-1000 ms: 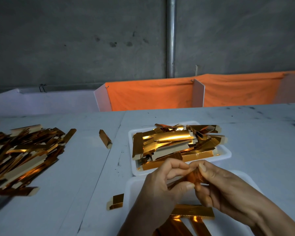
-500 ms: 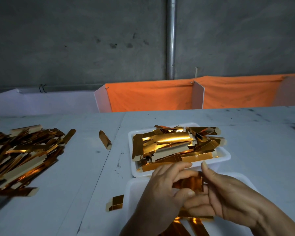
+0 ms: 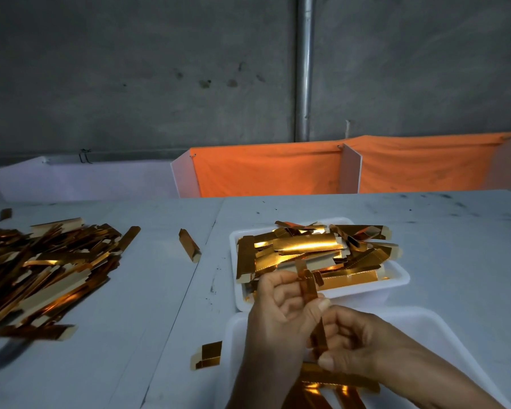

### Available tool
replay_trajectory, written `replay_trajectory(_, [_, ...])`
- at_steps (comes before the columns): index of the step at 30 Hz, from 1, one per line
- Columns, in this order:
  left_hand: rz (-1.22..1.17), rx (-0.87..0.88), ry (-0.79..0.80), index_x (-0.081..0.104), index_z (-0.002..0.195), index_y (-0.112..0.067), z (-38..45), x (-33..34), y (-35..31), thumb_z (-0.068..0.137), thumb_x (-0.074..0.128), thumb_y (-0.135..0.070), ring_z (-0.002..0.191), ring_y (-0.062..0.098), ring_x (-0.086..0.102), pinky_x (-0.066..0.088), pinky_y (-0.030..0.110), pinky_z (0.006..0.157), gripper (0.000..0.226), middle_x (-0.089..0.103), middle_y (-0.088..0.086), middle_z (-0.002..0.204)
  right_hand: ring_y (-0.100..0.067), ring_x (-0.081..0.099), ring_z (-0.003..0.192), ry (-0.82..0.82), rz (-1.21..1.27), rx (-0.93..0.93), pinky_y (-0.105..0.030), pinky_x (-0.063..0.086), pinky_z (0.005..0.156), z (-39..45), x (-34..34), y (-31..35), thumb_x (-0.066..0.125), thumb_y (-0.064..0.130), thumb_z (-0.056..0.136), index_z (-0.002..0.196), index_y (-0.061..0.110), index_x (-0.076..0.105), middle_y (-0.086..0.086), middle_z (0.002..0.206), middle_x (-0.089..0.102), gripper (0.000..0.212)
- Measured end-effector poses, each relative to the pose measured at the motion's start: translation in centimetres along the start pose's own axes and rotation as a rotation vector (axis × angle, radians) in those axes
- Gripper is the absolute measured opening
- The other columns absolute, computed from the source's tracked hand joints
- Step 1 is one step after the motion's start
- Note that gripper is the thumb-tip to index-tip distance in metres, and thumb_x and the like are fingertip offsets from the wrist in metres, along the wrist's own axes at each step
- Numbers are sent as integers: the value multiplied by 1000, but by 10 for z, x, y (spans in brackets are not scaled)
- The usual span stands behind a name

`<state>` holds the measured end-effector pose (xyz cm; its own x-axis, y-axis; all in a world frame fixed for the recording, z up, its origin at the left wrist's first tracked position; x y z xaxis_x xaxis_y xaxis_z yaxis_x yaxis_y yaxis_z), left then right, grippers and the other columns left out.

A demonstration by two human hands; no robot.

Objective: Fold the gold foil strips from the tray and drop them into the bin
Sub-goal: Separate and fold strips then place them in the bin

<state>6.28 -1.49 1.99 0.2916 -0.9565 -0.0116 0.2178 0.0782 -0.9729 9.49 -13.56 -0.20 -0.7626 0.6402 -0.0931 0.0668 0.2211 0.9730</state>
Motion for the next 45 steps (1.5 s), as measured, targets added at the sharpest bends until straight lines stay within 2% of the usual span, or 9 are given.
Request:
replay_trajectory(6, [-23, -59, 191, 50, 119, -28, 0, 8, 1, 74, 69, -29, 110, 9, 62, 49, 34, 97, 50, 68, -11, 114, -9, 68, 91, -280, 42, -137, -20, 54, 71, -8, -24, 14, 67, 53, 72, 93, 33, 73, 3, 96, 72, 29])
replay_trajectory(11, [7, -143, 295, 52, 120, -33, -6, 12, 1, 94, 49, -35, 105, 6, 63, 48, 39, 97, 27, 69, -14, 109, -5, 57, 61, -506, 26, -268, -19, 48, 55, -18, -42, 23, 58, 58, 68, 97, 37, 71, 7, 73, 64, 38])
replay_trajectory(19, [263, -84, 388, 53, 105, -46, -9, 27, 0, 100, 40, -33, 91, -4, 62, 50, 13, 78, 19, 69, -12, 98, -11, 48, 53, -381, 93, -320, -18, 39, 47, -16, -35, 26, 65, 36, 73, 84, 15, 73, -12, 70, 57, 25])
replay_trajectory(21, [310, -77, 399, 46, 109, -52, -9, 29, 1, 89, 49, -44, 96, -3, 59, 51, 18, 84, 22, 62, -21, 104, -13, 49, 52, -392, 105, -306, -20, 41, 48, -15, -36, 24, 66, 31, 72, 80, 13, 72, -12, 64, 55, 20])
replay_trajectory(24, [485, -61, 332, 28, 112, -60, -7, 27, 4, 79, 64, -50, 92, -12, 44, 37, 3, 69, 49, 37, -43, 97, -15, 52, 50, -394, 153, -273, -19, 44, 49, -13, -36, 21, 65, 26, 73, 77, 14, 71, -12, 58, 56, 14])
replay_trajectory(28, [690, 96, 212, 30, 123, -53, -6, 24, -5, 87, 60, -46, 98, -7, 37, 31, -4, 67, 47, 29, -41, 98, -19, 59, 52, -374, 212, -250, -21, 49, 51, -12, -34, 20, 65, 19, 73, 78, 12, 71, -18, 62, 61, 10])
replay_trajectory(37, [659, 138, 161, 36, 134, -46, -7, 20, -5, 92, 53, -44, 102, -10, 37, 27, -2, 77, 45, 40, -33, 115, -20, 65, 57, -363, 299, -252, -22, 53, 52, -14, -34, 19, 65, 17, 71, 81, 14, 73, -15, 67, 66, 13])
replay_trajectory(40, [647, 133, 200, 42, 129, -47, -7, 20, -7, 92, 53, -43, 89, -20, 41, 32, -5, 73, 38, 43, -40, 98, -18, 66, 57, -366, 269, -245, -21, 53, 54, -14, -34, 19, 61, 11, 83, 84, 19, 74, -14, 68, 67, 16])
replay_trajectory(45, [562, 108, 255, 46, 106, -56, -7, 21, -10, 89, 59, -40, 98, -27, 37, 36, -3, 74, 27, 45, -52, 84, -17, 66, 61, -382, 205, -234, -21, 52, 55, -15, -36, 18, 57, 7, 89, 81, 20, 73, -11, 69, 67, 23])
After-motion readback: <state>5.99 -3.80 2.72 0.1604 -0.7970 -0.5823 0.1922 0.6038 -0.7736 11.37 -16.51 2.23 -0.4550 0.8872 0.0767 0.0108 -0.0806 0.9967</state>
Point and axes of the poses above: each hand's wrist, its own z-axis towards the middle knuckle, its own x-axis out of the palm, y = z × x, the point moved 7 cm from there along z, towards the middle knuckle
